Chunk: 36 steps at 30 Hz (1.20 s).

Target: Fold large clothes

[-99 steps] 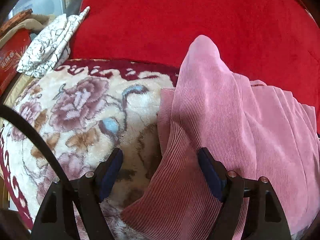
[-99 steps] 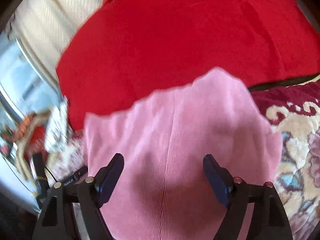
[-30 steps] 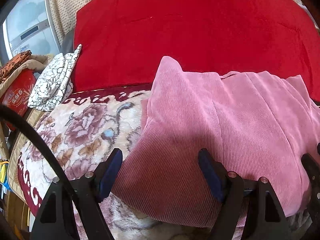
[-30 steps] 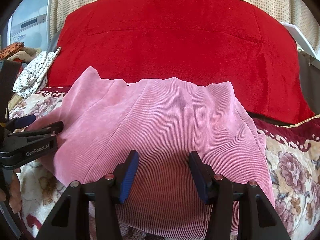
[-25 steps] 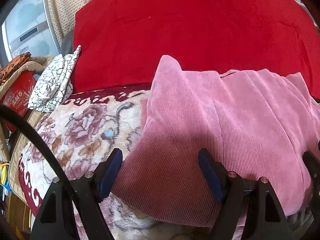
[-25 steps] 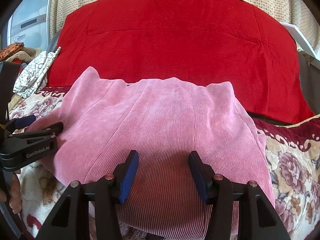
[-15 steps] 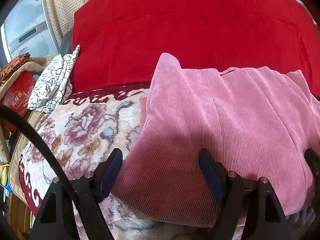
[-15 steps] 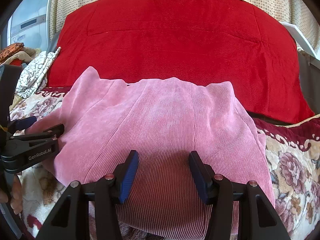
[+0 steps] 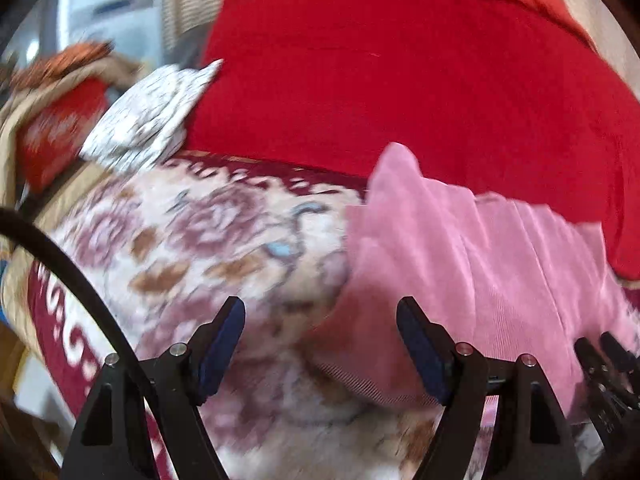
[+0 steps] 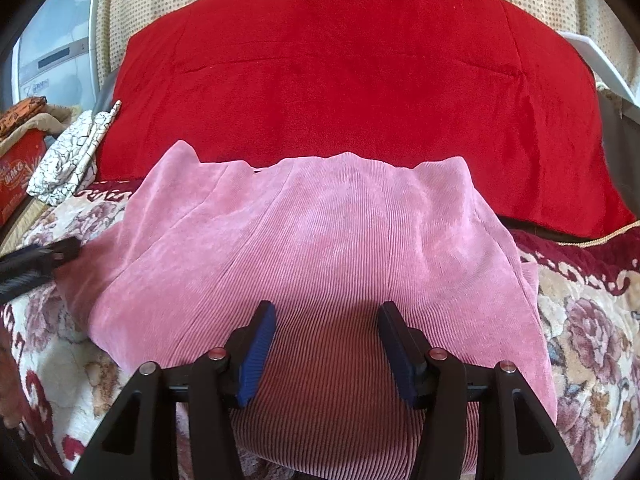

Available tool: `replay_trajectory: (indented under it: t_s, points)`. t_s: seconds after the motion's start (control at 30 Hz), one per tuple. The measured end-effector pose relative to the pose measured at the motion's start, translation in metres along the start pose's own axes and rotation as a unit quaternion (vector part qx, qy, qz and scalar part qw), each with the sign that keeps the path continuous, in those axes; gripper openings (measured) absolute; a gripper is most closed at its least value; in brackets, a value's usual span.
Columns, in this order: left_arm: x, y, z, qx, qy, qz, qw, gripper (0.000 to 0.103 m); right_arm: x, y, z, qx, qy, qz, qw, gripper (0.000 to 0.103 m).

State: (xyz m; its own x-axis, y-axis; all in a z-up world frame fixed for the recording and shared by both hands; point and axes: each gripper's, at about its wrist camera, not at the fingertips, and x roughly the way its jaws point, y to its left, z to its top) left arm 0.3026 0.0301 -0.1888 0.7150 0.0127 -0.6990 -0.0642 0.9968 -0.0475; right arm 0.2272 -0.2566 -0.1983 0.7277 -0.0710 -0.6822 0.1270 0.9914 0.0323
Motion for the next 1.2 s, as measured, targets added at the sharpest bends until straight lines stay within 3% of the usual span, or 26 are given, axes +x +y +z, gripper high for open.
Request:
replay_trajectory:
  t_s: [0.1,0.2,0.3,0.4,0.57,0.63,0.7,0.77,0.87,1.07,1.13,1.2]
  points:
    - [-0.008,0.015,-0.016,-0.031,0.019,-0.017,0.9992,0.079,0.000,-0.002,0.001,0.009,0.005,0.006,1.000,0.058]
    - [-0.014,0.019,-0.030,-0.067,0.033,-0.071,0.9947,0.079,0.001,-0.004,0.002,0.016,0.009,0.010,1.000,0.058]
    - [-0.010,0.008,-0.034,-0.068,0.049,-0.126,0.9885,0.079,0.000,-0.005,0.002,0.019,0.011,0.014,1.000,0.058]
    - [0.007,0.004,-0.035,-0.093,0.069,-0.158,0.9806,0.079,0.000,-0.007,0.001,0.020,0.012,0.022,0.999,0.058]
    - [0.050,-0.002,-0.035,-0.147,0.130,-0.213,0.9572,0.079,0.000,-0.009,0.001,0.018,0.013,0.030,0.999,0.058]
    - [0.055,0.000,-0.034,-0.172,0.117,-0.228,0.9511,0.078,0.000,-0.009,0.001,0.020,0.014,0.033,0.999,0.058]
    - [0.057,0.000,-0.031,-0.176,0.107,-0.237,0.9495,0.069,0.000,-0.010,0.001,0.022,0.015,0.037,0.999,0.058]
    - [0.061,-0.002,-0.028,-0.165,0.101,-0.224,0.9552,0.045,-0.001,-0.012,0.001,0.026,0.016,0.044,0.999,0.058]
    - [0.058,-0.004,-0.023,-0.146,0.085,-0.227,0.9590,0.026,-0.003,-0.017,0.001,0.037,0.019,0.062,0.997,0.058]
    - [0.015,-0.045,-0.006,-0.007,-0.004,-0.189,0.9820,0.018,-0.004,-0.037,0.003,0.081,0.030,0.118,0.989,0.058]
    - [-0.005,-0.069,-0.004,0.056,-0.037,-0.180,0.9813,0.018,-0.004,-0.050,0.005,0.105,0.037,0.146,0.983,0.058]
    - [-0.022,-0.099,-0.005,0.129,-0.067,-0.173,0.9741,0.017,-0.001,-0.065,0.008,0.134,0.041,0.170,0.975,0.058]
